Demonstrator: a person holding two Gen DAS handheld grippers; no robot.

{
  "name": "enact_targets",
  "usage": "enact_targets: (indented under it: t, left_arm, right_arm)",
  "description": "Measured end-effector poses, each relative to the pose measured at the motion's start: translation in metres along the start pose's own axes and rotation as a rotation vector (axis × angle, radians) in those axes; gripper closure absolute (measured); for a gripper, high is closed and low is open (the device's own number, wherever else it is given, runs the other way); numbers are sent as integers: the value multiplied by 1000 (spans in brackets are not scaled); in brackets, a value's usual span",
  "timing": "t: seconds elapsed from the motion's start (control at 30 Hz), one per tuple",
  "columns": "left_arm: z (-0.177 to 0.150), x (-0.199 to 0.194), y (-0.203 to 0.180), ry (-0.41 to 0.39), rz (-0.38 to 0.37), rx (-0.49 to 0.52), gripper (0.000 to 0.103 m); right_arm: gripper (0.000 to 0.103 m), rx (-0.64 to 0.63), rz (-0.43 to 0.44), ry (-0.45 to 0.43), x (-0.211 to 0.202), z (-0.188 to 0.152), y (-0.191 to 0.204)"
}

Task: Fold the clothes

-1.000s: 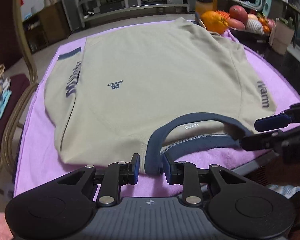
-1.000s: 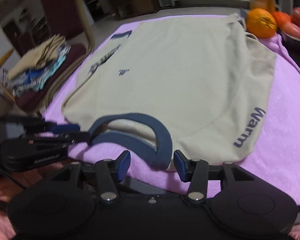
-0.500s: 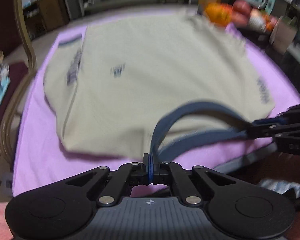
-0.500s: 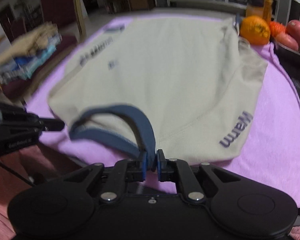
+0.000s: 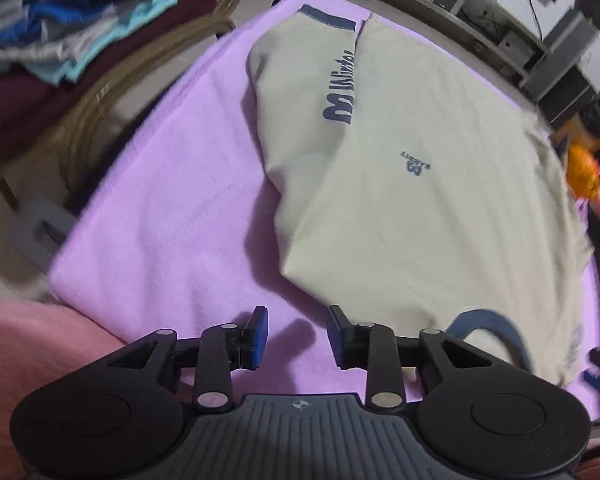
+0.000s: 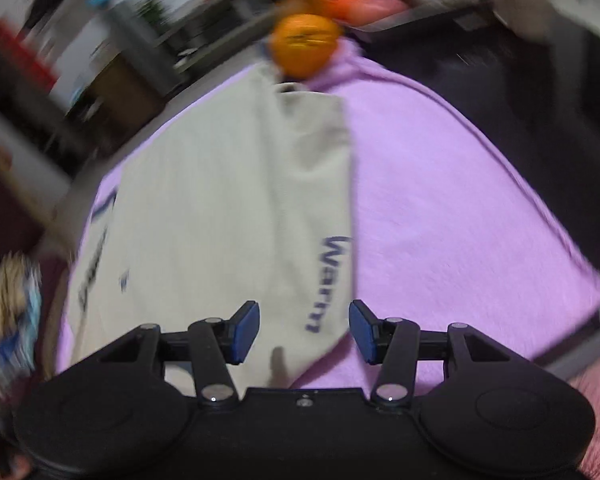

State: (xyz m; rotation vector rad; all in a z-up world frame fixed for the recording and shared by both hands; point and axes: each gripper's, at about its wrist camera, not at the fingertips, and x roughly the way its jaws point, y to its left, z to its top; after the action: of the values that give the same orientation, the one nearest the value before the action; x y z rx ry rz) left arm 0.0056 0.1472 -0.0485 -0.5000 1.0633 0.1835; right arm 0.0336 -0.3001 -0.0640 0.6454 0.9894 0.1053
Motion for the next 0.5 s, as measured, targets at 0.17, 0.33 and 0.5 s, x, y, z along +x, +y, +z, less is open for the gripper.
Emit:
enact_targets:
  t: [0.17,0.33,0.5]
  left_arm:
    - [-3,9,-8,-1,-69,-10,66]
    - [4,24,-15,-33,-97,-40,69]
    - [0,5,-13,-114,-52,-88,102]
  right_arm:
    - [54,151,56,109,19,-6,-18]
    - [57,197,90,112,31,-9,-18]
    - [101,161,73,61,32,-8,-10]
